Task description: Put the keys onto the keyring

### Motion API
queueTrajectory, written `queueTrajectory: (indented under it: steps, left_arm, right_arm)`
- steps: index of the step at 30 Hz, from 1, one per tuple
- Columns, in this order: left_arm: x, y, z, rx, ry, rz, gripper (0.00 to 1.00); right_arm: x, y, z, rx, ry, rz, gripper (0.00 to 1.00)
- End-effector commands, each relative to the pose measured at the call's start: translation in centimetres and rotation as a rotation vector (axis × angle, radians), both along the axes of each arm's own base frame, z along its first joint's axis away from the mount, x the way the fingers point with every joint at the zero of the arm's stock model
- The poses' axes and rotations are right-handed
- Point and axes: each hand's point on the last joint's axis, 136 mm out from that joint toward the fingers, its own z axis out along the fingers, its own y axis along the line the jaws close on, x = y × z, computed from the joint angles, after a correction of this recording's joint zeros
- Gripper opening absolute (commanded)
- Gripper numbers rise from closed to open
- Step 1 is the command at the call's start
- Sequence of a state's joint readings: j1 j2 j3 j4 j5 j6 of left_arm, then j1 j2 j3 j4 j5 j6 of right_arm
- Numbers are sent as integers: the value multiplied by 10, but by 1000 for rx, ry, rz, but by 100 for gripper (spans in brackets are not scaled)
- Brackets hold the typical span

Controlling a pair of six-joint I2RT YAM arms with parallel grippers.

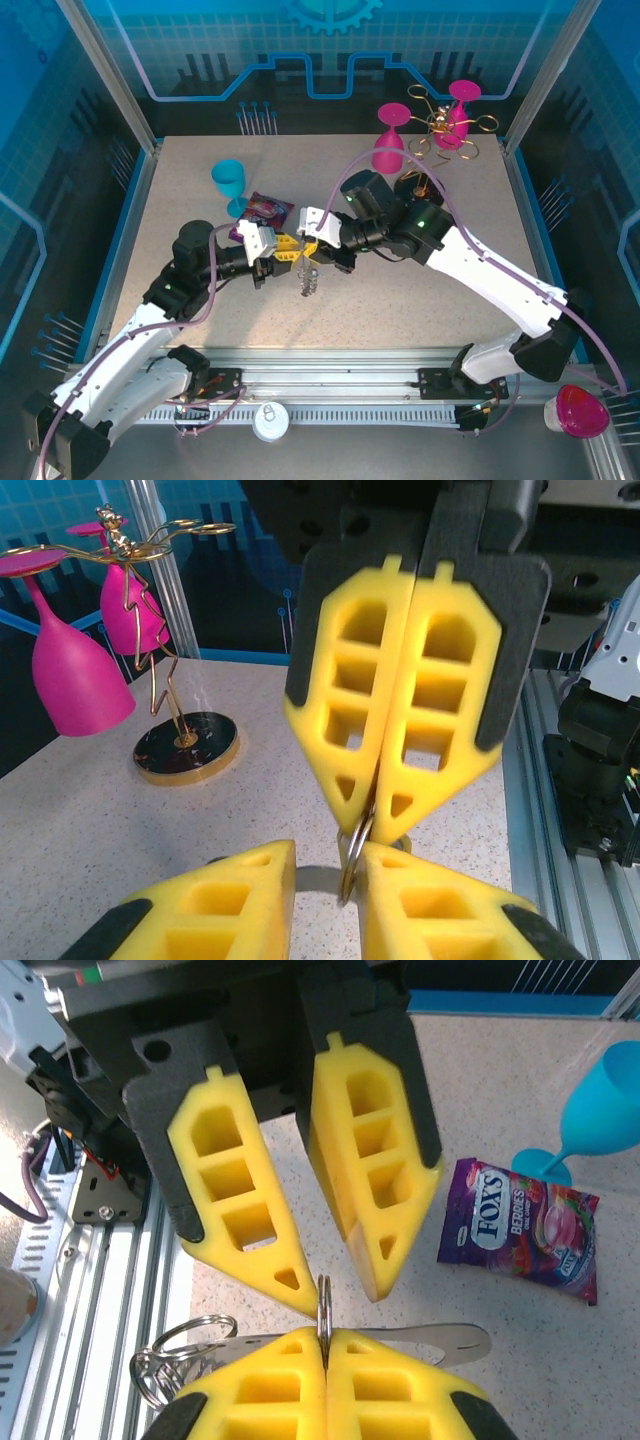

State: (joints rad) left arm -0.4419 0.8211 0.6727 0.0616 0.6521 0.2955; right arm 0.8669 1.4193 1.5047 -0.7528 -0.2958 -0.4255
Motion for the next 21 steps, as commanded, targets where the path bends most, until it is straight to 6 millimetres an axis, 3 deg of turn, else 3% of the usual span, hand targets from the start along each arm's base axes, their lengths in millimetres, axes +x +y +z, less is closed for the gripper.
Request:
queueTrajectory:
  steps: [1, 11, 14, 18, 21]
  left_arm:
    - [-4, -4, 12, -9, -37, -34, 22]
    - [-9, -7, 6, 20, -17, -81, 0]
    - [-12, -6, 7, 18, -27, -88, 0]
    - [-12, -5, 14, -11, -69, -73, 0]
    - [-9, -4, 20, -58, -83, -54, 0]
  right_arm:
    - [-6, 3, 3, -39, -22, 35, 0]
    - [-14, 12, 14, 21, -25, 80, 0]
    - [-10, 9, 18, 55, -37, 41, 0]
    - [5, -9, 15, 118, -31, -90, 32]
    - [8, -20, 2, 137, -8, -157, 39]
